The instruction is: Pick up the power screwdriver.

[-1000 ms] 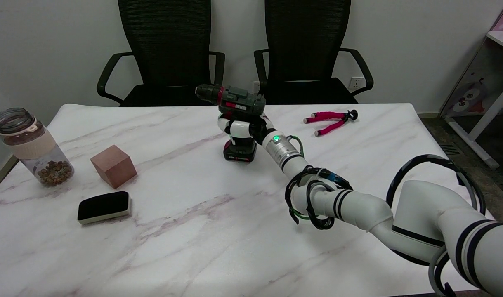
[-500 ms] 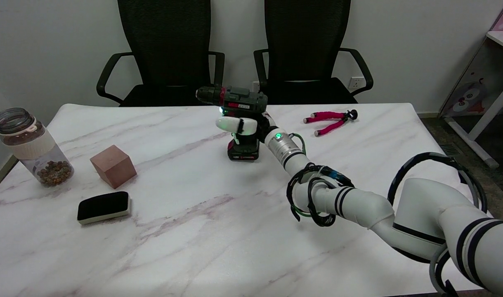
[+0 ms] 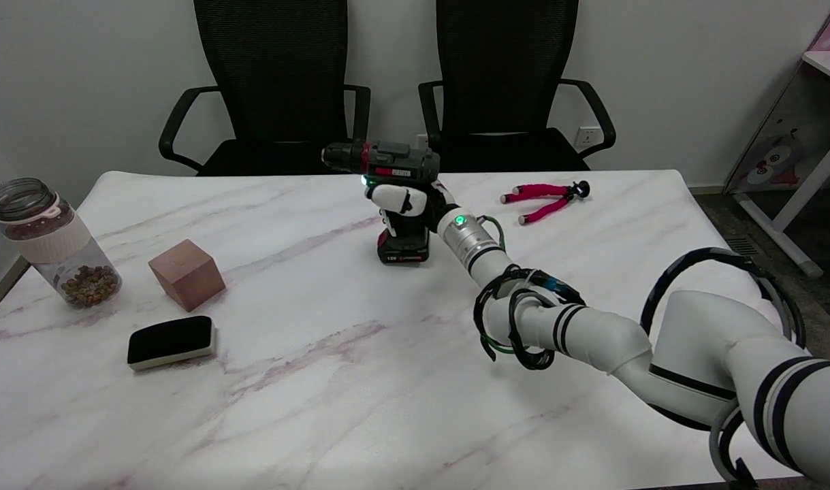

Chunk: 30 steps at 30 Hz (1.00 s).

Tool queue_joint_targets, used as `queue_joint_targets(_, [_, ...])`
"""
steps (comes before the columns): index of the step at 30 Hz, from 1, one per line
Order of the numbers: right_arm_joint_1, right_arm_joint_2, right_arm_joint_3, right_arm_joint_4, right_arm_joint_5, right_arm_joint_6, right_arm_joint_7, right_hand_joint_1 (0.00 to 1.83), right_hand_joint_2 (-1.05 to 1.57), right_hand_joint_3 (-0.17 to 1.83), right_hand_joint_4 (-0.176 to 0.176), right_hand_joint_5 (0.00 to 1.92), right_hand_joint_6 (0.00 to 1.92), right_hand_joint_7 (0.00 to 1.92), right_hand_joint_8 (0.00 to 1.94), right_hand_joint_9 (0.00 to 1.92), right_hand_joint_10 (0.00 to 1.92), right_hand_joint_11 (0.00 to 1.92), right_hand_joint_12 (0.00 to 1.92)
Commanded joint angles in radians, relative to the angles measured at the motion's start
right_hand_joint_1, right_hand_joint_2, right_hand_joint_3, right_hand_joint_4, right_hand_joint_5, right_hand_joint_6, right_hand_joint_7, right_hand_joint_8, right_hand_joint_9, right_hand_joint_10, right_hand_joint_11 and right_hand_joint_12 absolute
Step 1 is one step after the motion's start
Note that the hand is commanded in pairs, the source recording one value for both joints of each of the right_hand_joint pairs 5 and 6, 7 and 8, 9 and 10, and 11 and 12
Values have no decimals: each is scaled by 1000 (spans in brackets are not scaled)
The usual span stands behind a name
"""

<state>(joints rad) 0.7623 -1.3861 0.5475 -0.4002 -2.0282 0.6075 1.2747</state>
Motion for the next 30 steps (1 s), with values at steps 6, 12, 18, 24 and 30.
queue_joint_targets(6, [42,48,9,-80,46,83,0,1000,535,723,176,1920,1920,1920,1920,1920,1920,1920,1920])
queue_joint_targets(12, [49,119,11,-207,46,83,0,1045,1064,829,175,1920,1920,1920,1920,1920,1920,1920,1920])
queue_joint_targets(18, [36,183,27,-313,46,84,0,1054,1150,819,35,1920,1920,1920,1920,1920,1920,1920,1920])
queue_joint_targets(24, [23,230,47,-393,68,86,2,1033,1214,821,175,1920,1920,1920,1920,1920,1920,1920,1920])
queue_joint_targets(30, [20,271,63,-455,72,92,2,1025,1247,815,176,1920,1920,1920,1920,1920,1920,1920,1920])
